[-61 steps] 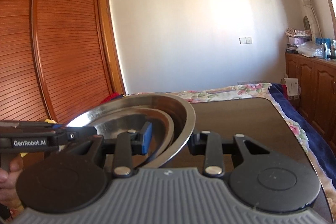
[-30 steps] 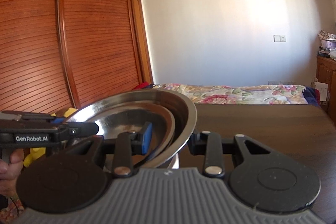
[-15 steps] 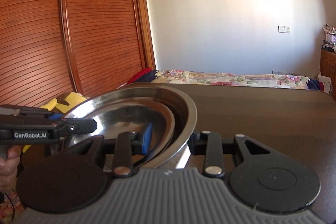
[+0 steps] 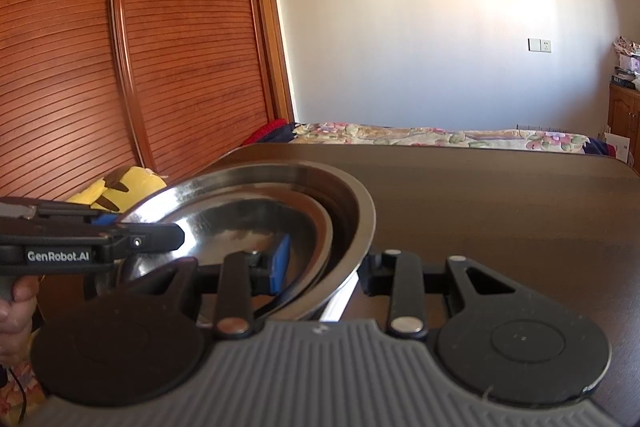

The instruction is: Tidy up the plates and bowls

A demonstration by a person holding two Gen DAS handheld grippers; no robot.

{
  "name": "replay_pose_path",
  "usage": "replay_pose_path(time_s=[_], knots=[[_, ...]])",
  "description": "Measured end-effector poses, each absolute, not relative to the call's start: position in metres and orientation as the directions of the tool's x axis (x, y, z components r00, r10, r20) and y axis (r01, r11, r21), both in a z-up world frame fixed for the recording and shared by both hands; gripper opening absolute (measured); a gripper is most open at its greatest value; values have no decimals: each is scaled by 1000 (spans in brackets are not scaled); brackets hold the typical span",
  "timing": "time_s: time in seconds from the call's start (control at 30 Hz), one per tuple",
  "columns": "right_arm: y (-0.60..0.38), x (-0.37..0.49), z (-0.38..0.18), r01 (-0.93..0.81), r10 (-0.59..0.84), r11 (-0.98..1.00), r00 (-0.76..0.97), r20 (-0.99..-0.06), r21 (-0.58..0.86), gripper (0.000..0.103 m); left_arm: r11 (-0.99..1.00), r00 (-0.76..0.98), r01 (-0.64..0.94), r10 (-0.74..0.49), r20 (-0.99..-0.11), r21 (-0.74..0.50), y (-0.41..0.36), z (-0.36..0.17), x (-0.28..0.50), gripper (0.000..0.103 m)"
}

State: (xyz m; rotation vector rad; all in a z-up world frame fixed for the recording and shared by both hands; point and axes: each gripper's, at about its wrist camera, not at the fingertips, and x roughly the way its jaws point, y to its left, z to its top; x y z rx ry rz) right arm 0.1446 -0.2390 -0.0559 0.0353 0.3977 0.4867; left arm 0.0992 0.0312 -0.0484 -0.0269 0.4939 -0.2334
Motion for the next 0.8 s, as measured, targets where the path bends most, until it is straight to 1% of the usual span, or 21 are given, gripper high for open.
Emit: replay_pose_path(time_s=[0.37, 0.47, 0.53, 0.57, 0.63, 0.7, 0.8], knots=[[-234, 146, -56, -455, 463, 883, 808, -364, 114, 38, 975, 859, 210, -221, -462, -76, 30, -51, 98, 34], [-235, 144, -53, -441, 441, 893, 819, -367, 89, 42, 976, 860, 205, -216, -462, -74, 29, -52, 97, 34], [-238, 143, -52, -436, 437, 896, 823, -364, 90, 42, 978, 863, 198, -207, -461, -68, 29, -52, 96, 36], [-240, 142, -51, -432, 434, 897, 824, -364, 92, 42, 980, 867, 191, -196, -458, -60, 29, -51, 95, 37], [-243, 140, -50, -422, 426, 902, 831, -357, 94, 43, 984, 876, 174, -176, -449, -46, 30, -48, 92, 47], [-247, 138, -47, -415, 420, 905, 838, -349, 95, 43, 986, 883, 163, -165, -439, -42, 32, -44, 90, 54], [-251, 132, -43, -402, 408, 911, 850, -335, 90, 43, 988, 893, 150, -151, -424, -36, 35, -38, 86, 57]])
